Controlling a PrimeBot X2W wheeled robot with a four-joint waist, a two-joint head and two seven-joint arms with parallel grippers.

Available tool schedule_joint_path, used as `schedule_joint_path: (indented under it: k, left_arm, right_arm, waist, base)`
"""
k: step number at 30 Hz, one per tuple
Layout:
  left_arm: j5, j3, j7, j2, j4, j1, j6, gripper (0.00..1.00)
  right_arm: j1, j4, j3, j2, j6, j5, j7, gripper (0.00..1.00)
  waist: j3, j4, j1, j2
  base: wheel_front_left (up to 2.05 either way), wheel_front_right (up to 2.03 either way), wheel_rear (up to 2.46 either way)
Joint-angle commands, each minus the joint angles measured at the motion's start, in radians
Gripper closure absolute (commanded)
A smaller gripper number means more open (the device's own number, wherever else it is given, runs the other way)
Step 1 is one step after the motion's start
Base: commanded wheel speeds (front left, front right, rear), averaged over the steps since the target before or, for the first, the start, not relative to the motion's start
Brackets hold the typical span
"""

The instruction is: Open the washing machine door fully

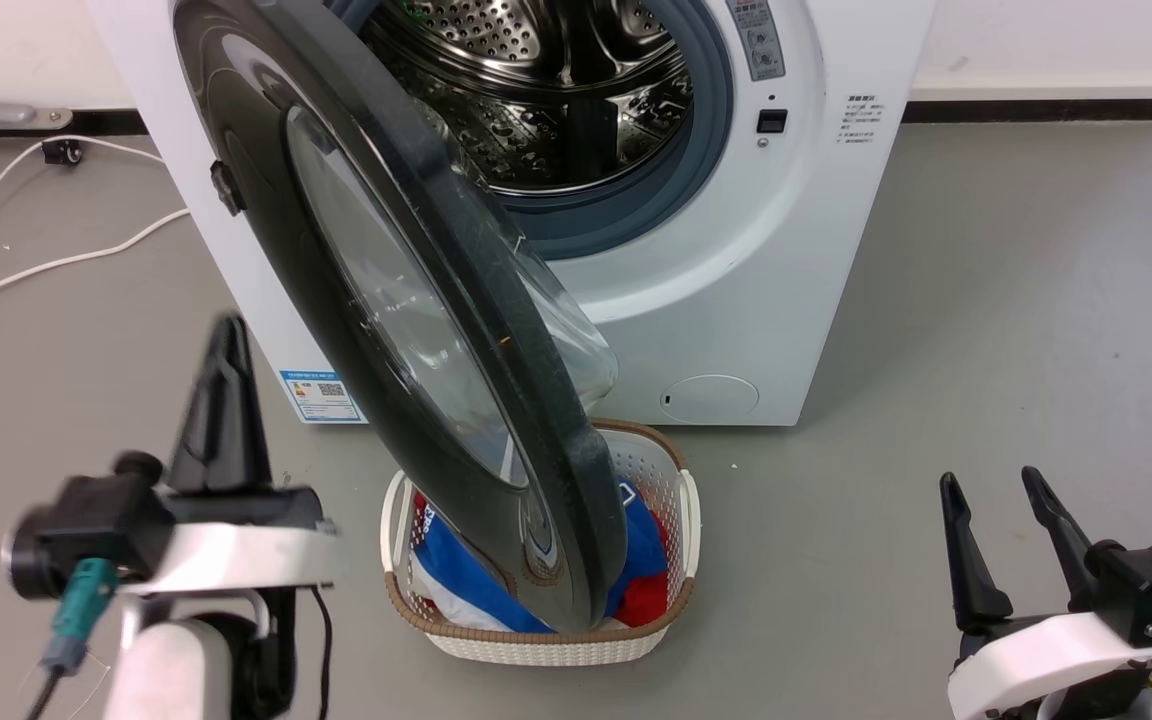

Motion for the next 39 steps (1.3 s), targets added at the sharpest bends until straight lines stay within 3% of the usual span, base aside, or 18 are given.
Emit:
schedule_joint_path:
  k: [1,4,9,16,30,34,39]
  left_arm:
    - [0.01,-0.004,0.017,0.002,-0.064,-0.015,0.011,1.0]
    - [0.023,-0.018,0.052,0.006,-0.193,-0.03,0.017,1.0]
    - [0.034,-0.101,0.101,0.004,-0.364,-0.067,-0.015,1.0]
    - [0.003,-0.287,0.193,-0.006,-0.453,-0.124,-0.06,1.0]
    - [-0.139,-0.664,0.398,0.034,-0.349,-0.033,-0.092,1.0]
    - [-0.161,-0.712,0.417,0.055,-0.287,0.014,-0.091,1.0]
    - [-0.139,-0.714,0.391,0.056,-0.162,0.043,-0.06,1.0]
  right_arm:
    - [-0.009,-0.002,-0.001,0.004,0.0,0.002,0.0,0.0]
    - [-0.011,-0.001,-0.002,0.004,0.0,0.001,-0.001,0.0]
    - [-0.008,0.0,-0.009,0.004,0.0,0.0,-0.001,0.0]
    - [-0.011,0.0,-0.015,0.004,0.0,0.005,0.0,0.0]
    - [0.016,-0.006,-0.022,0.004,0.0,0.008,0.007,0.0]
    - [0.017,-0.01,-0.024,0.004,0.0,-0.003,0.015,0.0]
    - [0.005,-0.014,-0.02,0.004,0.0,-0.008,0.018,0.0]
  waist:
    - [0.001,0.001,-0.0001,0.0]
    - [0.002,0.003,-0.0001,0.0]
    - [0.002,0.009,-0.0001,0.0]
    - [0.006,0.014,-0.0001,0.0]
    - [-0.003,0.01,-0.0001,0.0]
    - [0.0,0.011,-0.0001,0.0]
    - [0.007,0.006,-0.0001,0.0]
  base:
    - [0.0,0.0,0.0]
    - [0.0,0.0,0.0]
    - [0.0,0.0,0.0]
    - [0.0,0.0,0.0]
    - [0.0,0.0,0.0]
    - [0.0,0.0,0.0]
    - [0.0,0.0,0.0]
